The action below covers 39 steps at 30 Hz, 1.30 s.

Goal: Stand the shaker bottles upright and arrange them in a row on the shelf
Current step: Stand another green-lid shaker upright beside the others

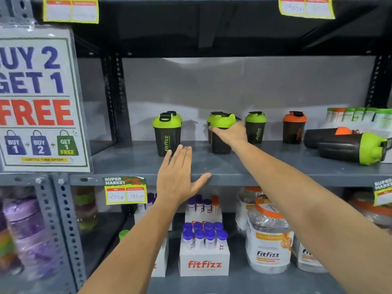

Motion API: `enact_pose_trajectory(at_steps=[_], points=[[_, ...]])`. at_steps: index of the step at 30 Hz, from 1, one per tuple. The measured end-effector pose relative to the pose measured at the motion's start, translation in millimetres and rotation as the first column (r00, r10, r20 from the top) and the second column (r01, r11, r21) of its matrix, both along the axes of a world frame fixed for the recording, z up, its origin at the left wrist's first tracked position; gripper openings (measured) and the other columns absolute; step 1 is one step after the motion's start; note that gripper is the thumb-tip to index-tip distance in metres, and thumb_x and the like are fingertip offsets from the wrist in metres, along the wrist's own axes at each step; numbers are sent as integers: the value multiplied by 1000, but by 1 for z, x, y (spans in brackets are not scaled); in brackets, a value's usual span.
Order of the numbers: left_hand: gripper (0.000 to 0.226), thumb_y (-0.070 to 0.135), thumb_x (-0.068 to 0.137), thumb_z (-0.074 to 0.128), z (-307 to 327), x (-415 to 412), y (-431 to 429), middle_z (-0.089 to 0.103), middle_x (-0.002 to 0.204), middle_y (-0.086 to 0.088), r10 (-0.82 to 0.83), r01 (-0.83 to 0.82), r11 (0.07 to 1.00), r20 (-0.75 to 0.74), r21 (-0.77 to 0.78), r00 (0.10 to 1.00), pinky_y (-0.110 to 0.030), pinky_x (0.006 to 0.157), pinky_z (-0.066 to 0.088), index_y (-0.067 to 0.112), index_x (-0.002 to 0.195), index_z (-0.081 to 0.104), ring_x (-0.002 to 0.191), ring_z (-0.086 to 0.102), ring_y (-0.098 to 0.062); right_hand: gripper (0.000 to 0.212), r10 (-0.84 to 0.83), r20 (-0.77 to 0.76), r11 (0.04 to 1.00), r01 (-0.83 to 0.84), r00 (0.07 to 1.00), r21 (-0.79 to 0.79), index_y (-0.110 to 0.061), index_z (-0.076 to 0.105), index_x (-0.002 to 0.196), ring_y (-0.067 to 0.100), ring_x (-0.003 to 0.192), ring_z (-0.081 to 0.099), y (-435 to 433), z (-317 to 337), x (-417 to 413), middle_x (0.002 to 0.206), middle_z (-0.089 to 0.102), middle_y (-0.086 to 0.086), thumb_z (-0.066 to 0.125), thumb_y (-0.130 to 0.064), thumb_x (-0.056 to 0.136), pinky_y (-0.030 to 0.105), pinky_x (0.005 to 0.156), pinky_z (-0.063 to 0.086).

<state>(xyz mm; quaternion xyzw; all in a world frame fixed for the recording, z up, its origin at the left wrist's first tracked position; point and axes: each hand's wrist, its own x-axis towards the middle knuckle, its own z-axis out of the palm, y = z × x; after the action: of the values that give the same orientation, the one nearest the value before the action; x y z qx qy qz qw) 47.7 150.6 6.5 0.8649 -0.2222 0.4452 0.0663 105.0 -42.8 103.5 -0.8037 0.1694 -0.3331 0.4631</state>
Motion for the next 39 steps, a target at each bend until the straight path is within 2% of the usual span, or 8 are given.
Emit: enact_pose_trajectory(at_steps=[6, 9, 13, 17, 23, 29, 34, 39], points=[[92, 71, 88, 14, 0, 0, 2, 58, 133, -13, -7, 7, 1000, -10, 4, 1000, -42, 111, 34, 0, 133, 52, 130, 48, -25, 122, -188, -23, 961, 179, 982, -210, -2, 33, 137, 34, 132, 40, 6, 10, -12, 140, 44, 15, 71, -78, 50, 48, 99, 41], [93, 71, 88, 14, 0, 0, 2, 58, 134, -13, -8, 8, 1000, -12, 8, 1000, -42, 111, 33, 0, 134, 50, 131, 48, -25, 111, -221, 89, 836, 235, 971, -496, -7, 38, 136, 36, 125, 43, 5, 27, -12, 135, 47, 15, 61, -82, 57, 47, 92, 44], [94, 72, 87, 14, 0, 0, 2, 58, 133, -13, 10, -10, 1000, -13, 14, 1000, -42, 111, 33, 0, 134, 51, 130, 48, -25, 86, -211, -97, 666, 70, 973, -743, -16, 47, 133, 36, 124, 46, 4, 43, -6, 130, 50, 15, 62, -72, 69, 41, 85, 47], [94, 73, 87, 15, 0, 0, 1, 58, 133, -13, 13, -12, 1000, -16, 10, 1000, -41, 111, 34, 0, 134, 50, 130, 48, -24, 67, -145, -200, 706, -40, 969, -707, -15, 52, 124, 36, 116, 53, -1, 51, -3, 127, 51, 14, 65, -55, 72, 39, 82, 47], [93, 73, 87, 14, -1, 1, 1, 60, 131, -13, 12, -12, 1000, -8, 5, 1000, -41, 110, 35, 1, 133, 52, 129, 50, -25, 78, -155, -189, 677, -35, 970, -735, -21, 49, 130, 37, 126, 42, -9, 57, -5, 133, 49, 14, 57, -70, 70, 46, 95, 41], [93, 73, 87, 15, -1, 0, 0, 62, 129, -13, 3, -3, 1000, -8, -20, 1000, -43, 108, 40, 1, 131, 54, 127, 52, -25, 62, -36, -282, 709, -174, 959, -683, -21, 54, 112, 34, 109, 55, -9, 58, -2, 122, 57, 11, 61, -59, 63, 41, 88, 49], [92, 72, 88, 14, -1, -1, 1, 63, 126, -13, 6, -6, 1000, 2, -16, 1000, -42, 107, 41, 1, 129, 56, 124, 54, -25, 77, -86, -210, 703, -91, 974, -706, -20, 49, 124, 37, 116, 52, -6, 56, -1, 128, 49, 12, 62, -68, 65, 42, 89, 47], [91, 72, 88, 15, -1, -1, 1, 64, 126, -13, 12, -11, 1000, 8, -17, 1000, -43, 106, 42, 1, 129, 56, 124, 55, -25, 48, 5, -254, 768, -166, 967, -619, -21, 55, 101, 27, 97, 56, -8, 60, 3, 117, 59, 7, 65, -49, 64, 32, 72, 43]])
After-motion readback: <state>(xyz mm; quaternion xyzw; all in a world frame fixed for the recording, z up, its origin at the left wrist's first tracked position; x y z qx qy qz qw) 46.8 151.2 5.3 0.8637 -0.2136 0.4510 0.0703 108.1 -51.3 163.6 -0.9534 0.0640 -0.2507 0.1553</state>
